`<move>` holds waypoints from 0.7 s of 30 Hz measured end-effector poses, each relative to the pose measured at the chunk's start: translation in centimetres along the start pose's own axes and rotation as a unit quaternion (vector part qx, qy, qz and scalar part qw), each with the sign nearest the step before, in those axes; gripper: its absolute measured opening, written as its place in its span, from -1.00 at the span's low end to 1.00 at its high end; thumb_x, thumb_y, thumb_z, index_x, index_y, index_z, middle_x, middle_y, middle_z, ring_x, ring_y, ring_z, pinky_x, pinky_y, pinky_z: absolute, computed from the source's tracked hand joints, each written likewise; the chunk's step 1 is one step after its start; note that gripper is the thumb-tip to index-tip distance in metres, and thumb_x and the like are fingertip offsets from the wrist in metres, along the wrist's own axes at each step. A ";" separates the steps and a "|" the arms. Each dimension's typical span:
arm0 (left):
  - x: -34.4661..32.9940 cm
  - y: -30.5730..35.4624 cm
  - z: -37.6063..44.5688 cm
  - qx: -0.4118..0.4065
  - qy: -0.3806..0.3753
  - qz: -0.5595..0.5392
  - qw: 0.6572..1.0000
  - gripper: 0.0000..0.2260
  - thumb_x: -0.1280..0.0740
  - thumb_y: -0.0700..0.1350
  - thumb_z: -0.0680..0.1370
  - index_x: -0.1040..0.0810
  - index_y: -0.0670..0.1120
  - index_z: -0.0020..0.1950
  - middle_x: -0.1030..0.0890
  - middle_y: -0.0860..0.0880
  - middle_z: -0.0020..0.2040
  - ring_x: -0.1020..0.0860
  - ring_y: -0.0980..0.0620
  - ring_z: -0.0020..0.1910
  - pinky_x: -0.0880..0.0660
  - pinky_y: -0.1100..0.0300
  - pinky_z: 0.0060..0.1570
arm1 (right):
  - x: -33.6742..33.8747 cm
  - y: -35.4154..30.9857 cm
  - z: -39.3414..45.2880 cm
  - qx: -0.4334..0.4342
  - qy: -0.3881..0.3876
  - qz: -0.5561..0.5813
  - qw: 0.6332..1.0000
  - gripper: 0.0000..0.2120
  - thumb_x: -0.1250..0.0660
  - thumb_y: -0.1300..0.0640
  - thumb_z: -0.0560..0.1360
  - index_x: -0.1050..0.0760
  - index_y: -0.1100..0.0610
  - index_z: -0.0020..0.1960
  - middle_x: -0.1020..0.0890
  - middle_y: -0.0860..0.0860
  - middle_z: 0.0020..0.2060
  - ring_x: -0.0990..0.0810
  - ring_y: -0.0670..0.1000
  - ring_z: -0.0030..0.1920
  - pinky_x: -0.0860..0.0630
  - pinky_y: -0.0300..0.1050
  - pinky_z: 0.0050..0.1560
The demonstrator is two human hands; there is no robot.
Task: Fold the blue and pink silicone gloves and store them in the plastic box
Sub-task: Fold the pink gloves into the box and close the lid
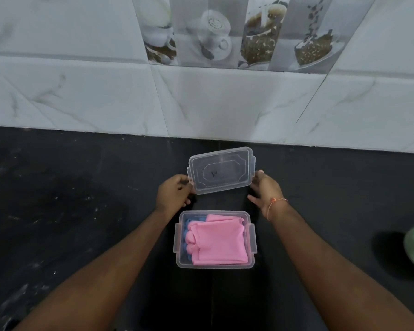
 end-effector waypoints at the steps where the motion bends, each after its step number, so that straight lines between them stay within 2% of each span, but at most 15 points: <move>1: 0.3 0.5 -0.4 -0.015 0.010 -0.002 1.000 -0.90 -0.43 -0.17 0.66 -0.68 0.02 0.10 -0.78 0.07 -0.18 -0.65 0.10 -0.46 -0.56 0.28 -0.47 | -0.3 0.1 -0.3 0.005 -0.009 0.042 0.999 -0.65 -0.12 -0.05 0.73 -0.55 0.02 0.38 -0.64 -0.04 0.32 -0.51 0.06 0.45 -0.44 0.19 0.45; 3: 1.1 1.2 -1.1 -0.034 0.029 -0.021 0.999 -0.85 -0.45 -0.21 0.64 -0.68 0.05 0.10 -0.78 0.11 -0.16 -0.70 0.08 -0.41 -0.59 0.27 -0.45 | -0.6 0.0 -1.1 0.013 -0.021 0.120 0.993 -0.57 -0.12 -0.09 0.75 -0.43 0.09 0.52 -0.57 0.02 0.44 -0.50 0.10 0.47 -0.39 0.17 0.53; 4: 1.5 1.4 -1.4 -0.037 0.036 -0.038 0.998 -0.82 -0.46 -0.24 0.63 -0.68 0.05 0.10 -0.79 0.11 -0.14 -0.71 0.08 -0.39 -0.61 0.24 -0.43 | -0.7 -0.2 -1.7 0.014 -0.026 0.149 0.988 -0.56 -0.13 -0.11 0.75 -0.45 0.12 0.50 -0.60 0.04 0.40 -0.57 0.10 0.40 -0.46 0.13 0.48; 5: 1.8 1.4 -1.8 -0.037 0.041 -0.061 0.997 -0.79 -0.46 -0.26 0.62 -0.69 0.06 0.11 -0.79 0.10 -0.11 -0.72 0.07 -0.35 -0.64 0.19 -0.41 | -0.7 -0.5 -2.3 0.015 -0.033 0.173 0.984 -0.57 -0.15 -0.12 0.74 -0.51 0.14 0.43 -0.68 0.06 0.28 -0.67 0.08 0.27 -0.57 0.08 0.37; 7: 2.2 1.5 -2.7 -0.039 0.043 -0.105 0.993 -0.76 -0.45 -0.30 0.63 -0.71 0.04 0.15 -0.81 0.06 -0.03 -0.76 0.02 -0.21 -0.68 0.10 -0.34 | -0.8 -0.8 -3.8 0.018 -0.055 0.185 0.981 -0.64 -0.23 -0.09 0.72 -0.61 0.17 0.24 -0.77 0.08 0.01 -0.76 0.05 0.00 -0.72 -0.03 0.02; 9: 2.6 1.7 -3.8 -0.045 0.043 -0.127 0.990 -0.72 -0.38 -0.34 0.65 -0.71 0.01 0.19 -0.81 0.05 0.00 -0.78 0.01 -0.13 -0.69 0.14 -0.33 | -0.7 -1.1 -5.1 0.038 -0.074 0.156 0.984 -0.72 -0.30 0.01 0.70 -0.66 0.19 0.17 -0.78 0.13 0.00 -0.78 0.07 -0.03 -0.72 -0.10 -0.11; 11: 3.0 1.8 -4.9 -0.040 0.040 -0.144 0.988 -0.66 -0.26 -0.38 0.67 -0.71 -0.01 0.21 -0.81 0.05 0.00 -0.79 0.03 -0.13 -0.68 0.20 -0.32 | -0.6 -1.3 -6.2 0.074 -0.085 0.104 0.988 -0.80 -0.35 0.13 0.67 -0.68 0.19 0.19 -0.77 0.15 0.07 -0.77 0.10 0.03 -0.73 -0.06 -0.05; 13: 3.5 1.7 -6.1 -0.028 0.034 -0.160 0.986 -0.67 -0.23 -0.33 0.68 -0.72 -0.01 0.18 -0.80 0.03 -0.01 -0.78 0.03 -0.14 -0.69 0.20 -0.30 | -0.4 -1.0 -7.2 0.099 -0.078 0.044 0.991 -0.82 -0.38 0.18 0.65 -0.69 0.15 0.21 -0.78 0.13 0.04 -0.78 0.13 0.01 -0.73 0.02 -0.02; 15: 3.9 1.5 -7.3 -0.016 0.028 -0.169 0.985 -0.76 -0.27 -0.22 0.70 -0.71 0.00 0.14 -0.80 0.01 -0.03 -0.76 0.05 -0.17 -0.69 0.19 -0.30 | 0.1 -0.5 -8.2 0.124 -0.057 -0.019 0.990 -0.84 -0.39 0.19 0.64 -0.71 0.13 0.16 -0.79 0.13 -0.01 -0.78 0.11 -0.09 -0.72 0.01 -0.08; 17: 4.3 1.0 -8.5 -0.012 0.030 -0.160 0.987 -0.90 -0.41 -0.12 0.67 -0.67 0.05 0.15 -0.80 0.09 -0.04 -0.76 0.15 -0.18 -0.66 0.27 -0.32 | 0.7 -0.1 -9.0 0.152 -0.036 -0.071 0.985 -0.85 -0.39 0.21 0.63 -0.73 0.12 0.11 -0.80 0.12 -0.05 -0.76 0.09 -0.16 -0.70 -0.02 -0.12; 19: 4.4 0.6 -9.7 -0.006 0.029 -0.139 0.990 -0.78 -0.53 -0.05 0.61 -0.58 0.11 0.20 -0.78 0.24 -0.04 -0.75 0.23 -0.11 -0.65 0.31 -0.30 | 1.3 0.7 -9.6 0.164 -0.020 -0.113 0.980 -0.85 -0.41 0.19 0.63 -0.74 0.07 0.11 -0.80 0.05 -0.10 -0.78 0.10 -0.15 -0.74 0.03 -0.07; 21: 4.5 -0.1 -10.6 -0.004 0.027 -0.110 0.994 -0.64 -0.57 -0.05 0.58 -0.53 0.15 0.30 -0.78 0.23 -0.03 -0.75 0.24 -0.04 -0.68 0.26 -0.16 | 2.0 1.7 -10.1 0.168 0.000 -0.156 0.973 -0.87 -0.44 0.14 0.61 -0.75 0.00 0.07 -0.80 -0.04 -0.14 -0.79 0.06 -0.12 -0.75 0.06 -0.03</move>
Point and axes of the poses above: each hand's wrist, its own z-axis towards the middle knuckle, its own x-axis out of the back of the hand, y = z × x, the point moved 8 cm from there along z, towards the middle knuckle
